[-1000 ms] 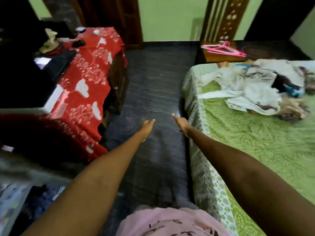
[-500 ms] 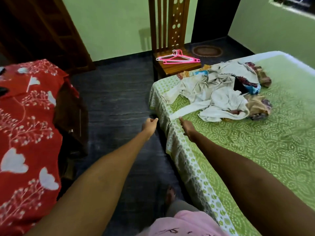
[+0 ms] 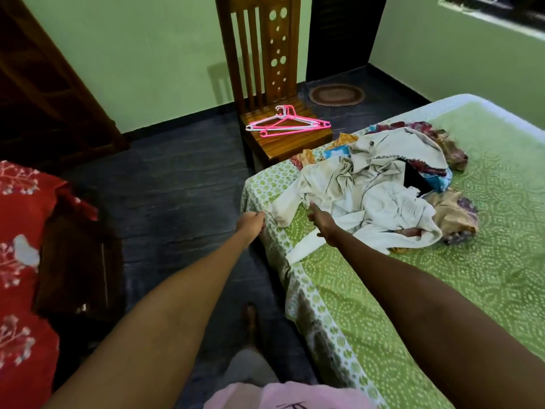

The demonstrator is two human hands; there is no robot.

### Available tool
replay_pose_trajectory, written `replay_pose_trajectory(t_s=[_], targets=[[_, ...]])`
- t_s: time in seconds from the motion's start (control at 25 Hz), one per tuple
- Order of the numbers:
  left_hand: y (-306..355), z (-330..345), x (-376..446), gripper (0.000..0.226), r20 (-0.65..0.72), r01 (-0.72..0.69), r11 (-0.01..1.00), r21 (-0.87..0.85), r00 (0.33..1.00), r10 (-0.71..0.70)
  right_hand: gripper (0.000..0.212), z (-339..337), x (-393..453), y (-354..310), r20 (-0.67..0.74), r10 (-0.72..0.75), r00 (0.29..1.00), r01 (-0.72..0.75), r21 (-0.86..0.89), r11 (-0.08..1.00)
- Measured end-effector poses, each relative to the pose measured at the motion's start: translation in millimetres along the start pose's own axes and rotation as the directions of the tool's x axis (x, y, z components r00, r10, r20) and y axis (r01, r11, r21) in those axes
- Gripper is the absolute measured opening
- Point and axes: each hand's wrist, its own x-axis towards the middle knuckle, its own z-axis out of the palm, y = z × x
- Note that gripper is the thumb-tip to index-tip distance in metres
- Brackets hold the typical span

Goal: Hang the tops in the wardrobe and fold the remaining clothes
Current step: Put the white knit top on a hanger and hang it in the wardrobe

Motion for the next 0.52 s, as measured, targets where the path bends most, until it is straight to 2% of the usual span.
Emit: replay_pose_trajectory(t_s=[0.16, 0.32, 0.44, 0.52], targets=[[45, 0, 75, 0.032, 0.096, -0.103, 0.977, 0.185, 0.992, 0.087, 0.061, -4, 71, -31, -0.115, 0.031, 0.993, -0.025, 0.052, 0.998], [101, 4, 149, 0.036, 0.179, -0.205, 0.952, 0.227, 0.970, 0.166, 0.063, -9, 129, -69, -0.215, 0.076, 0.974, -0.052, 0.114, 0.992], [128, 19, 190, 0.035, 0.202, -0.199, 0.941, 0.273, 0.968, 0.146, 0.065, -18, 163, -87, -0.256, 0.142, 0.956, -0.090, 0.203, 0.975], [144, 32, 211, 0.031, 0.265, -0.196, 0.934, 0.300, 0.957, 0.117, 0.065, -27, 187, -96, -0.260, 0.168, 0.951, -0.113, 0.214, 0.970]])
